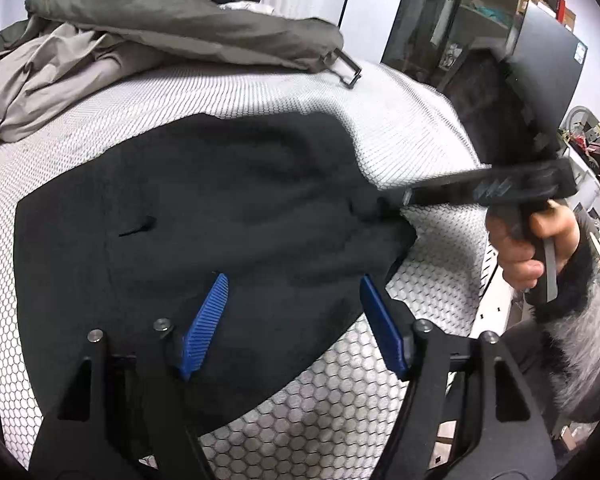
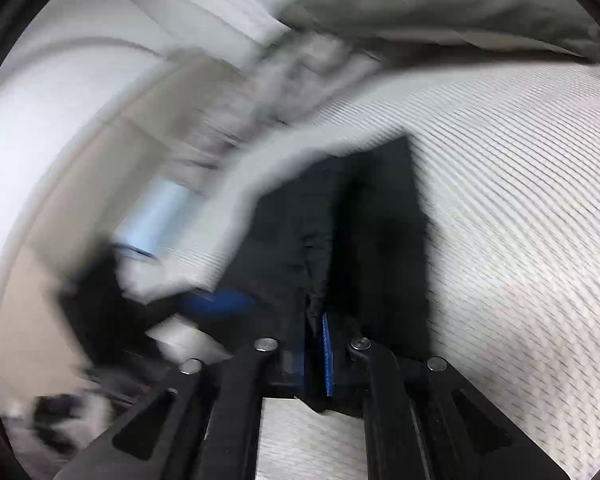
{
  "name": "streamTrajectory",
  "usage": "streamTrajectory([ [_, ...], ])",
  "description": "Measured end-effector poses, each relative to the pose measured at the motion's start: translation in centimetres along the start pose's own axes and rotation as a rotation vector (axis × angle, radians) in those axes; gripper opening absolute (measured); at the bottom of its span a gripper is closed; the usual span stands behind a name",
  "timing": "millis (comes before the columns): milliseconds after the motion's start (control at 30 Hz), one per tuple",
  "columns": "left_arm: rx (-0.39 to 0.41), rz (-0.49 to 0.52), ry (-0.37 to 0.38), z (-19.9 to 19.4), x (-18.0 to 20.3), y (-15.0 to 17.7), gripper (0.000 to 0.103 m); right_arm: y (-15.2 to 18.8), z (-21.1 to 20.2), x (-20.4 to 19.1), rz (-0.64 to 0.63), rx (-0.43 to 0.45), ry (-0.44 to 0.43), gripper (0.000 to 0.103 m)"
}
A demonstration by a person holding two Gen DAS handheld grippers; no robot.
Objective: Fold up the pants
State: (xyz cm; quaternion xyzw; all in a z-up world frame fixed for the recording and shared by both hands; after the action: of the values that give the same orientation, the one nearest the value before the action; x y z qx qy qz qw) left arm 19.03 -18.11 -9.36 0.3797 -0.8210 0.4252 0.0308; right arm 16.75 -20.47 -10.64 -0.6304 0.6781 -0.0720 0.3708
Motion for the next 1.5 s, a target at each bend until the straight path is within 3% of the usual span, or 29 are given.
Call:
streamTrajectory([
  [33, -0.010, -0.006, -0.010, 0.3, -0.3, 0.2, 0.066, 0.9, 1.3, 1.0, 0.011, -0.061, 0.040, 0.010],
  [67, -0.020, -0.012, -0.019, 0.5, -0.7, 0.4, 0.066, 1.0, 1.6, 1.3, 0.041, -0.078, 0.018, 0.010],
  [133, -0.033, -0.017, -0.028, 0.8, -1.0, 0.8, 0.066, 0.7, 0.3, 1.5, 0.060, -0.050, -0.028, 0.015],
  [167, -0.034, -0.013, -0.030, 0.8, -1.0, 0.9, 0.066, 0.6, -0.6, 1.6, 0.052, -0.025, -0.032, 0.028],
  [233, -0.043, 0.003, -0.035, 1.0, -0.9, 1.1, 0.066, 0.7, -1.3, 2.1, 0.067, -0.018, -0.049, 0.043],
  [433, -0.061, 0.014, -0.043, 1.7, -1.0, 1.3, 0.066, 0.9, 0.6, 1.8, 0.121, -0.096, -0.131, 0.043],
  [567, -0.070, 0.021, -0.045, 2.2, -0.8, 1.5, 0.066, -0.3, -1.8, 0.0, 0.130, -0.056, -0.221, 0.043],
  [633, -0.073, 0.022, -0.047, 2.4, -0.8, 1.6, 0.066, -0.3, -2.0, -0.3, 0.114, -0.051, -0.219, 0.043],
  [767, -0.074, 0.020, -0.051, 2.6, -0.6, 1.5, 0.066, 1.2, 0.5, 0.3, 0.138, -0.158, -0.180, 0.044],
  [867, -0.074, 0.020, -0.052, 2.8, -0.6, 1.4, 0.066, 1.0, 0.4, 0.1, 0.148, -0.148, -0.214, 0.043],
  [933, -0.069, 0.016, -0.048, 2.6, -0.7, 1.2, 0.066, 0.6, 0.5, -0.4, 0.120, -0.122, -0.222, 0.029],
  [967, -0.062, 0.010, -0.043, 2.4, -0.8, 1.1, 0.066, 0.4, 0.6, -0.3, 0.109, -0.110, -0.202, 0.016],
  [1067, -0.008, -0.015, -0.056, 0.2, -1.5, 0.4, 0.066, -0.3, -0.8, -0.8, 0.060, -0.058, -0.178, 0.013],
  [1133, 0.027, -0.035, -0.111, -1.9, -2.7, 0.1, 0.066, -0.2, -1.3, -0.8, 0.024, -0.046, -0.143, 0.014],
  [1200, 0.076, -0.065, -0.141, -4.1, -4.1, 0.0, 0.069, 1.0, 0.7, 1.5, 0.009, -0.102, 0.027, 0.025],
  [1267, 0.127, -0.129, -0.190, -6.2, -6.5, 0.3, 0.069, 1.1, 1.1, 2.1, 0.071, -0.136, -0.021, 0.027],
  [1333, 0.162, -0.205, -0.242, -7.9, -9.1, 0.9, 0.069, -0.1, -0.6, 1.8, 0.066, -0.062, -0.033, 0.036],
  [1400, 0.144, -0.305, -0.308, -8.6, -12.0, 2.3, 0.070, -1.6, -2.1, 1.9, 0.077, 0.048, -0.019, 0.063],
  [1500, 0.106, -0.400, -0.341, -8.5, -14.8, 4.2, 0.069, -2.7, -0.7, 2.2, 0.177, 0.031, -0.075, 0.066],
])
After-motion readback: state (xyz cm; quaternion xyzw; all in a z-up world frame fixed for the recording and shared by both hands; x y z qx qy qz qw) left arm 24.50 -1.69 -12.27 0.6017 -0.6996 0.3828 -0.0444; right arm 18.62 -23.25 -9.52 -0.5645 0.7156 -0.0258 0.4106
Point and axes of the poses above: each gripper's, at about its wrist camera, not at the fingertips, and z roughly the way its jaws point, x to its right, y to its underside, the point moved 9 cm from there along z, roughly the way its jaws point, and after that the axes turned 15 degrees about y, right-handed, at the moved point
